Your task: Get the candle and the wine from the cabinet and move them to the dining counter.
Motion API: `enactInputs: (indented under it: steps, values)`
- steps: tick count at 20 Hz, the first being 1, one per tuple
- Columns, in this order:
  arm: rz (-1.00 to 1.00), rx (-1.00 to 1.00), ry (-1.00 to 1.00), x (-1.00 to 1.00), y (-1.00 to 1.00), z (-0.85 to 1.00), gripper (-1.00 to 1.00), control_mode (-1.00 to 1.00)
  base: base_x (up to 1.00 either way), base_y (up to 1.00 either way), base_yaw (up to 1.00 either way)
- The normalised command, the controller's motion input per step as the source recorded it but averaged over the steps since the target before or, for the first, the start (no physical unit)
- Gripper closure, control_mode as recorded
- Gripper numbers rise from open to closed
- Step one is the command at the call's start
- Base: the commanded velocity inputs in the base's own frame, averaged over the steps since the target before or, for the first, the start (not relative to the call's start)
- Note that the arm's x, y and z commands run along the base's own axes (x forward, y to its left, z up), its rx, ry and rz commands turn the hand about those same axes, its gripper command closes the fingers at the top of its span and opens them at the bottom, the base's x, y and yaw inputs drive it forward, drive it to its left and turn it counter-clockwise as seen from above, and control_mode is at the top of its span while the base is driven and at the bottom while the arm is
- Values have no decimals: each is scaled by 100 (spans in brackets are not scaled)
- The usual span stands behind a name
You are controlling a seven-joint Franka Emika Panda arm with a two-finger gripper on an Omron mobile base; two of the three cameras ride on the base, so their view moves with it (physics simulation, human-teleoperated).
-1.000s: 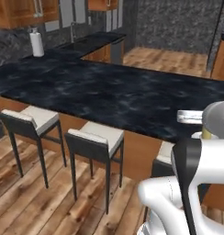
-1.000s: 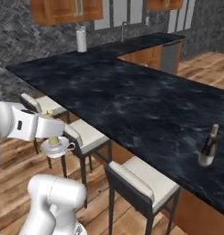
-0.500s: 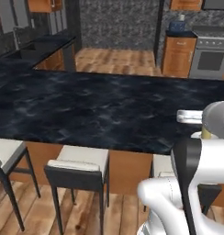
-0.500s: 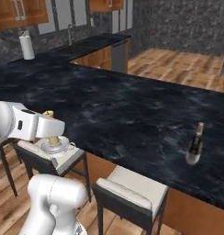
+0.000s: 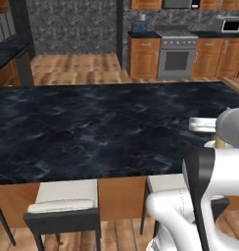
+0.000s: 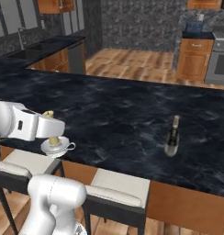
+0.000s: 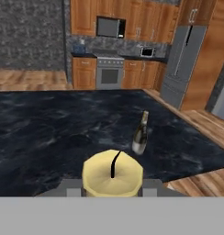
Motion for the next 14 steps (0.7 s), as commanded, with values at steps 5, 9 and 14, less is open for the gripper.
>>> enactInputs:
  steps: [5,9,14]
  values:
    - [-11,0,3,22,4,-10,100,-100,45,0,-23]
    - [-8,-2,0,50,23,-23,100,-100,0,0,0]
    - [0,3,0,61,-1,-27,100,-100,0,0,0]
